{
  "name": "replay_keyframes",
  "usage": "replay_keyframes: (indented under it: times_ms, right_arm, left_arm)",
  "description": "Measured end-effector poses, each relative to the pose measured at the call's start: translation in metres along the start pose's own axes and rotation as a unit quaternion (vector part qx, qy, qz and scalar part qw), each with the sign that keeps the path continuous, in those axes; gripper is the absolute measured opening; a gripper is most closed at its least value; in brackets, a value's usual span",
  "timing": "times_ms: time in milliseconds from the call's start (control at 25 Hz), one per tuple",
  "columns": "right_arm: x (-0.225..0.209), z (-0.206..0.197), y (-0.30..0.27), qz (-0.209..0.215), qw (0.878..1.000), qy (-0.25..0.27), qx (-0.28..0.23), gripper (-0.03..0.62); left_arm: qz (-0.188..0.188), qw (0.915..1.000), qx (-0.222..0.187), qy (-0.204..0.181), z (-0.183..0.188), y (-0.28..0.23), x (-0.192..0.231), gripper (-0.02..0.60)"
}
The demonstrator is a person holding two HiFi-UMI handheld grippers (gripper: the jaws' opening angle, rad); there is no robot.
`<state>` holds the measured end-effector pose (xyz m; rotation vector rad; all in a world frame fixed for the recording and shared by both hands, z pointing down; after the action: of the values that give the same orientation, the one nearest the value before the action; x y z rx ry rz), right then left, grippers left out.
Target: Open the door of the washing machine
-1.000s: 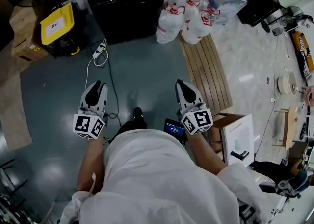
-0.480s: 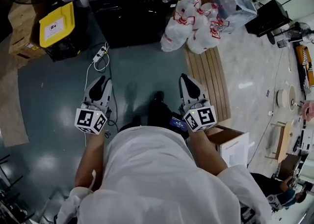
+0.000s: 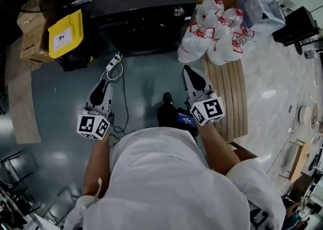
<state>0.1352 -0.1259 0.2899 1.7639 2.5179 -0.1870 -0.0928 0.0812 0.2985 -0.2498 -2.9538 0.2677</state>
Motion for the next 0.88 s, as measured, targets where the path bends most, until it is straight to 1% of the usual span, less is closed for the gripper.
replay_keyframes:
  times_ms: [160,320,480,600,720,800,880]
  right_arm:
    - [-0.043,0.012,-0.039,0.027,1.000,-0.007,-0.004,0.035]
    - [-0.080,0.002,-0.072,0.049,0.999,-0.017,0.005,0.035]
    - [-0.099,-0.007,-0.108,0.069,0.997,-0.019,0.013,0.035]
    - [-0.110,-0.011,-0.129,0.072,0.997,-0.021,0.012,0.035]
    - [-0.120,-0.017,-0.147,0.066,0.997,-0.024,0.014,0.035]
    - [-0.126,-0.021,-0.155,0.055,0.998,-0.025,0.017,0.035]
    - [-0.133,-0.023,-0.164,0.038,0.999,-0.022,0.021,0.035]
  left_arm:
    - [0.028,0.9995,0.009,0.009,0.014,-0.039,0.005,0.097]
    - [0.050,0.9986,0.016,0.006,0.016,-0.077,0.011,0.100]
    - [0.066,0.9975,0.028,0.002,0.014,-0.103,0.026,0.106]
    - [0.067,0.9968,0.044,-0.007,0.009,-0.119,0.040,0.112]
    - [0.065,0.9965,0.052,-0.007,0.003,-0.136,0.060,0.117]
    - [0.056,0.9966,0.059,-0.008,-0.001,-0.149,0.075,0.121]
    - [0.039,0.9968,0.069,-0.007,-0.006,-0.166,0.093,0.129]
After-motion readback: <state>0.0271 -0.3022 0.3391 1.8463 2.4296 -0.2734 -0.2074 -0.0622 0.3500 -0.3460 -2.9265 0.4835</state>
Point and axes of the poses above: the fingertips, and each gripper's own axes: y backward along the fingers, x to its left, z out of its top, the point moved 3 cm from there along y, backward along the fingers
